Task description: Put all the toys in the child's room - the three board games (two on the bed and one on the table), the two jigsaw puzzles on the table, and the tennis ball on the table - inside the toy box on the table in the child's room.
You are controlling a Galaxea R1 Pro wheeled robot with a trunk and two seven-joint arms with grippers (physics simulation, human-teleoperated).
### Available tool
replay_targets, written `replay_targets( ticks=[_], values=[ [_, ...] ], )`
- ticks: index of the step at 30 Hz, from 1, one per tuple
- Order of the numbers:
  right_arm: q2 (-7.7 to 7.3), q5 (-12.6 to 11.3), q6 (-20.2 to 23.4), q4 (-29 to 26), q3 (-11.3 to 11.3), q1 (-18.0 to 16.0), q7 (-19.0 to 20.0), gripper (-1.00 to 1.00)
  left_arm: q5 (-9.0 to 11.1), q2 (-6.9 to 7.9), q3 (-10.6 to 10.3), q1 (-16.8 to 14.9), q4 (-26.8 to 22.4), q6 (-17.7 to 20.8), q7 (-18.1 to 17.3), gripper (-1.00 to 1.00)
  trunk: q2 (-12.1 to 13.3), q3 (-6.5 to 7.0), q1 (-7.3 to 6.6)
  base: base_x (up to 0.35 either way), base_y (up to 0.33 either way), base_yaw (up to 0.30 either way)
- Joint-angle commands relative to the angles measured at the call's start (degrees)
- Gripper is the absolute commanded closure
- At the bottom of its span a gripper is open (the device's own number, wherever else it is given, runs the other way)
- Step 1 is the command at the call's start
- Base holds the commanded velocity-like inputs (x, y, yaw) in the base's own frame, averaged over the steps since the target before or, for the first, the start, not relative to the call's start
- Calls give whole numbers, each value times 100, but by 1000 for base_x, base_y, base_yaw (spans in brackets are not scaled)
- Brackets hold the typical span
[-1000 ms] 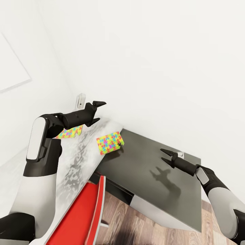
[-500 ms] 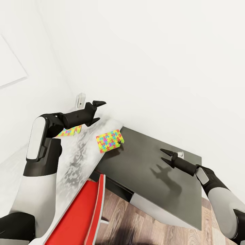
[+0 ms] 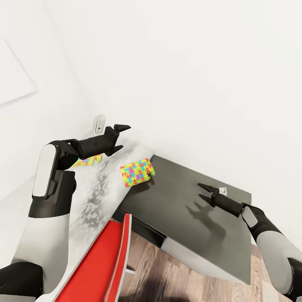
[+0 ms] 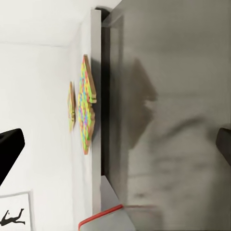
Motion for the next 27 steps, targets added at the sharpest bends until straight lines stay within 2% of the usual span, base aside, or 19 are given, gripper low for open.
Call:
replay_targets(
  ticks=[1, 27],
  values=[
    [0, -10, 32, 3, -14, -4, 10, -100, 52, -4, 4, -6, -3, 3, 60, -100, -10, -8, 3, 0, 0, 185],
    [-24, -4, 32, 9, -15, -4, -30, -100, 52, -7, -1, -6, 5, 3, 60, -100, -10, 35, 3, 0, 0, 258]
  ],
)
